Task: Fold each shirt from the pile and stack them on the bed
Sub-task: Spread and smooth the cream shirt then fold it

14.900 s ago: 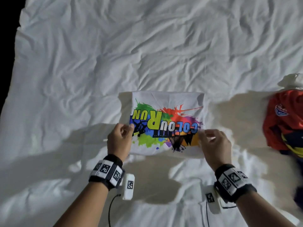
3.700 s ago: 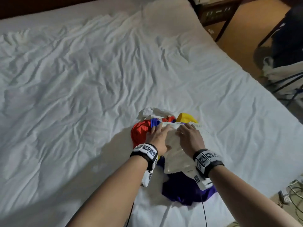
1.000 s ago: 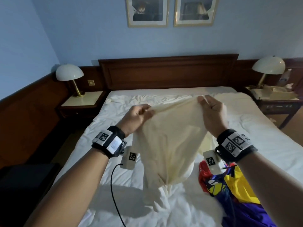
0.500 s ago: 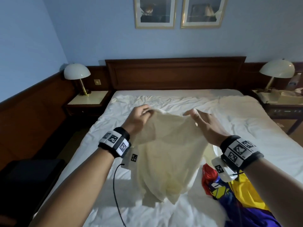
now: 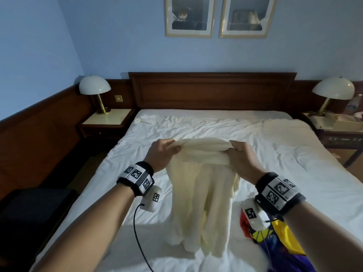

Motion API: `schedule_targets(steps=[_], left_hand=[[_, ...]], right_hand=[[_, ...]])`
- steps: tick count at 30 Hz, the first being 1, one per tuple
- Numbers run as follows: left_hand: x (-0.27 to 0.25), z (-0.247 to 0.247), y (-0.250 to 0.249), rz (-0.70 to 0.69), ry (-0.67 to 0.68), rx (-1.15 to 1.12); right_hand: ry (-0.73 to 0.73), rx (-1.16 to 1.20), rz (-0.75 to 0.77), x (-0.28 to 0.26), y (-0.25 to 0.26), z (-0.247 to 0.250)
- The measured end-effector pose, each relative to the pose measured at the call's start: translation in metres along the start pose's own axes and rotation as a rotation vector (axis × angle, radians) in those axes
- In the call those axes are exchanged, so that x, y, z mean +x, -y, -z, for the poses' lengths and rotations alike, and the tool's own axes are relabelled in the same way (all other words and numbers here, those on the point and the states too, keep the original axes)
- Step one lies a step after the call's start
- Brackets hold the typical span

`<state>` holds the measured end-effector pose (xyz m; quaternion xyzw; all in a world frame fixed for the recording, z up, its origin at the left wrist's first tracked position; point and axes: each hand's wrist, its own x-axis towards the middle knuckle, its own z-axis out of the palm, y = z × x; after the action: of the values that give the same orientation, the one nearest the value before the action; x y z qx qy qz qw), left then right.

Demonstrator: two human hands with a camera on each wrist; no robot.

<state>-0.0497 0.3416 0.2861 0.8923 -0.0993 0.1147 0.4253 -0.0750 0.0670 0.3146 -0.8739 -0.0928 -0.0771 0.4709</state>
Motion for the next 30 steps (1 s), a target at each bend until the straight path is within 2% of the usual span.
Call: schedule_targets(steps=[2,5,7,9,11,13,18,22,25,26,27,30], left_hand=[[-0.003,-0.002,-0.002,0.056,-0.028,-0.094],[-0.01,-0.019,-0.027,0.136,0.06,-0.405],[-0.017,-0.03,-0.046,0.181,0.092,-0.626],[-0.018,-0.038,-0.051,0.193,0.111,-0.706],[-0.018,-0.039,-0.047,0.176,0.133,-0.683],[-0.024,-0.036,-0.04,0.141,0.186,-0.654],[-0.025,-0.045,-0.021,0.086,0.186,-0.298],[-0.016,-0.049,-0.001,0.276,-0.048,-0.279],[-0.025,-0.056,-0.007,0.326,-0.262,-0.179],[-0.029,-0.059,-0.015,0.343,-0.256,-0.196],[-0.033,-0.062,-0.022,0.37,-0.169,-0.229],[-0.047,-0.073,-0.035,0.48,0.325,-0.388]], right_hand=[[0.087,-0.117,-0.056,-0.005,-0.008,-0.007],[0.153,-0.221,0.052,-0.021,-0.005,-0.025],[0.14,-0.206,0.194,-0.028,-0.001,-0.036],[0.035,-0.128,0.238,-0.029,0.003,-0.044],[-0.058,-0.028,0.184,-0.026,0.005,-0.043],[-0.084,0.086,0.103,-0.022,0.002,-0.037],[-0.139,0.397,0.044,-0.017,-0.003,-0.029],[-0.193,0.437,0.003,-0.017,0.004,-0.033],[-0.244,0.414,-0.017,-0.016,0.007,-0.035],[-0.254,0.421,-0.02,-0.015,0.007,-0.037],[-0.264,0.426,-0.021,-0.015,0.008,-0.038],[-0.276,0.42,-0.025,-0.013,0.005,-0.042]])
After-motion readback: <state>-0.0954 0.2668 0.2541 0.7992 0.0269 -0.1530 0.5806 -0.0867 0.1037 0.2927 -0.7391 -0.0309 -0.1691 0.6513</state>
